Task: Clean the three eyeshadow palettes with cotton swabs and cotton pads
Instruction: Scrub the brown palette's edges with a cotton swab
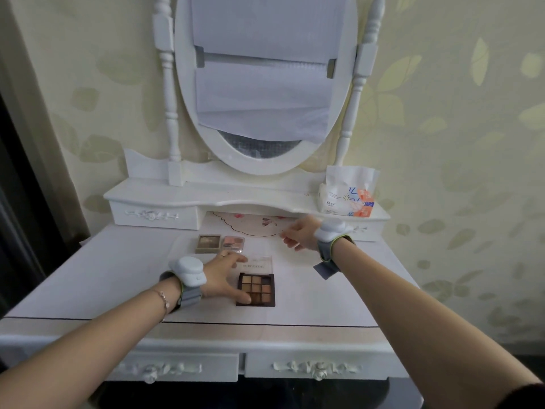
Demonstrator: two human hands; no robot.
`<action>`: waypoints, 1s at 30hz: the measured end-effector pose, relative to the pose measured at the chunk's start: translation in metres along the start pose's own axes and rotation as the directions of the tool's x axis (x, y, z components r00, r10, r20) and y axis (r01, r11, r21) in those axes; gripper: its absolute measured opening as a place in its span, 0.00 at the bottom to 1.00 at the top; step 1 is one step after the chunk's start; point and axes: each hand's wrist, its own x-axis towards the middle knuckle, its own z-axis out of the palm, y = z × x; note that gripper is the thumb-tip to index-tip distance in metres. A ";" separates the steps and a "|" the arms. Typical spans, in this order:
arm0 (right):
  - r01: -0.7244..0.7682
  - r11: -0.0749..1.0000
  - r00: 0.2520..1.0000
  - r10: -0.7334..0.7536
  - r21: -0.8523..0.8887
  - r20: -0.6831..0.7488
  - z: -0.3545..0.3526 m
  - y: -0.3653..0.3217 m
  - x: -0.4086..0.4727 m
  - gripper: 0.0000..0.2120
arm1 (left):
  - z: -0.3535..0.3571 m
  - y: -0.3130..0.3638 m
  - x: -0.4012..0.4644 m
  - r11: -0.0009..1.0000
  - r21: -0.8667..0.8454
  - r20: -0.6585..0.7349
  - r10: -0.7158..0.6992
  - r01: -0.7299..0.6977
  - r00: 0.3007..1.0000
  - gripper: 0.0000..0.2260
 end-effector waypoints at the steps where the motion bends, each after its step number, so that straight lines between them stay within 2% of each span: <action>1: 0.035 0.998 0.998 -0.037 -0.050 -0.043 -0.007 -0.003 -0.001 0.11 | -0.005 0.004 0.002 1.000 0.001 -0.016 0.003 -0.003 1.000 0.51; 4: 0.059 0.949 0.987 -0.102 -0.311 -0.125 -0.030 -0.011 0.000 0.16 | -0.023 0.021 0.015 0.999 0.029 -0.042 0.033 -0.032 0.999 0.48; 6: -0.008 0.819 0.989 -0.078 -0.574 -0.125 -0.045 -0.020 -0.004 0.16 | -0.031 0.032 0.029 0.999 0.013 -0.037 0.034 -0.033 0.999 0.43; 8: -0.077 0.709 0.989 -0.037 -0.701 -0.146 -0.057 -0.023 -0.006 0.12 | -0.032 0.043 0.044 0.999 -0.008 -0.044 0.046 -0.046 0.998 0.39; 9: -0.110 0.681 0.985 -0.021 -0.724 -0.170 -0.062 -0.023 -0.007 0.14 | -0.032 0.051 0.051 0.998 -0.012 -0.045 0.054 -0.055 0.997 0.38; 12: -0.178 0.629 0.980 0.044 -0.757 -0.194 -0.074 -0.014 -0.010 0.21 | -0.026 0.072 0.072 0.997 -0.011 -0.041 0.072 -0.072 0.997 0.39; 16: -0.227 0.619 0.974 0.138 -0.752 -0.180 -0.088 -0.002 -0.014 0.29 | -0.012 0.098 0.094 0.995 0.032 -0.052 0.100 -0.098 0.994 0.47; 19: -0.280 0.608 0.958 0.229 -0.743 -0.173 -0.094 0.005 -0.014 0.34 | 0.003 0.117 0.110 0.990 0.030 -0.086 0.138 -0.136 0.987 0.42; 20: -0.286 0.621 0.956 0.239 -0.730 -0.170 -0.094 0.007 -0.013 0.35 | 0.007 0.122 0.113 0.989 0.031 -0.089 0.149 -0.147 0.985 0.44; 23: -0.279 0.683 0.960 0.221 -0.675 -0.173 -0.096 0.013 -0.011 0.35 | 0.017 0.134 0.125 0.994 0.019 -0.078 0.113 -0.111 0.991 0.50; 26: -0.270 0.695 0.961 0.230 -0.666 -0.150 -0.097 0.013 -0.013 0.34 | 0.028 0.138 0.136 0.997 -0.004 -0.077 0.070 -0.071 0.995 0.46; 30: -0.283 0.702 0.950 0.300 -0.653 -0.090 -0.095 0.014 -0.006 0.32 | 0.032 0.141 0.142 0.994 -0.026 -0.091 0.101 -0.104 0.991 0.40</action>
